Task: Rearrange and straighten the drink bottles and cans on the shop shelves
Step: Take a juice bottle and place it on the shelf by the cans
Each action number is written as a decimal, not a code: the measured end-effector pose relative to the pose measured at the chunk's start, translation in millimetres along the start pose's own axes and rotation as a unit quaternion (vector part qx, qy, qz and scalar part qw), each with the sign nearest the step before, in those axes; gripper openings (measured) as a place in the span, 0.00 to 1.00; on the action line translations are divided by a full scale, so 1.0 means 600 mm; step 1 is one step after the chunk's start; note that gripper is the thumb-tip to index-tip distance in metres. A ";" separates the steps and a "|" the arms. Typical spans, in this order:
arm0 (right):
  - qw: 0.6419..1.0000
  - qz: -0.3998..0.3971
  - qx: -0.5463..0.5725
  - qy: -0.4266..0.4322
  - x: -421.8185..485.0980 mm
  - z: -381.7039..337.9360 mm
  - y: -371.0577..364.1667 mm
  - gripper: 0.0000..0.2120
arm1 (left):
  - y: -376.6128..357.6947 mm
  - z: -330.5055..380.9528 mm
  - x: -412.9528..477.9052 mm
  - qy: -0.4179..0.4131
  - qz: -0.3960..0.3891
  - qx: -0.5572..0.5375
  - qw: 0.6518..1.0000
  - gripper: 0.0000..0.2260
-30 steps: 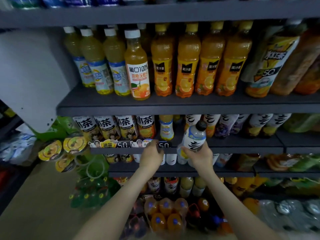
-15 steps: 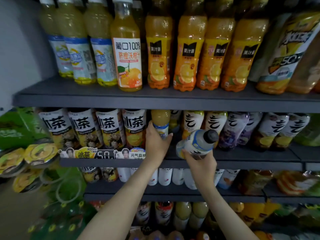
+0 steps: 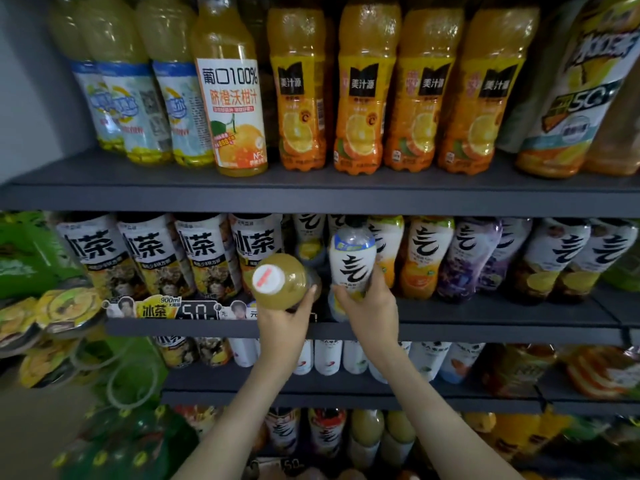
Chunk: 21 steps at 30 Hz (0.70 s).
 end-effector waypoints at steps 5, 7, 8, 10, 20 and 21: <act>0.999 -0.011 -0.037 -0.006 0.019 -0.015 -0.034 0.36 | 0.041 0.011 0.013 0.003 0.007 0.008 1.000 0.13; 0.999 -0.010 -0.032 -0.005 0.029 -0.020 -0.042 0.35 | 0.050 0.010 0.021 0.035 -0.002 -0.016 0.999 0.16; 0.999 -0.011 -0.031 -0.003 0.033 -0.022 -0.047 0.35 | 0.055 0.013 0.023 0.047 -0.003 -0.022 0.999 0.18; 0.999 -0.018 -0.043 -0.004 0.033 -0.021 -0.055 0.36 | 0.064 0.015 0.026 0.061 -0.011 -0.033 0.998 0.20; 0.994 0.039 -0.097 0.033 0.013 -0.040 -0.058 0.36 | 0.101 0.031 0.036 0.138 -0.087 -0.075 0.984 0.19; 0.995 0.032 -0.092 0.024 0.013 -0.043 -0.057 0.36 | 0.110 0.034 0.035 0.145 -0.089 -0.063 0.983 0.19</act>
Point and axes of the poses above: each hand's wrist, its own x-axis towards the middle knuckle, its own y-axis out of the back of the hand, z = x × y, the point moved 10 cm from there along x, towards the middle knuckle, and after that the axes turned 4 degrees about z, right-handed, at the moved point
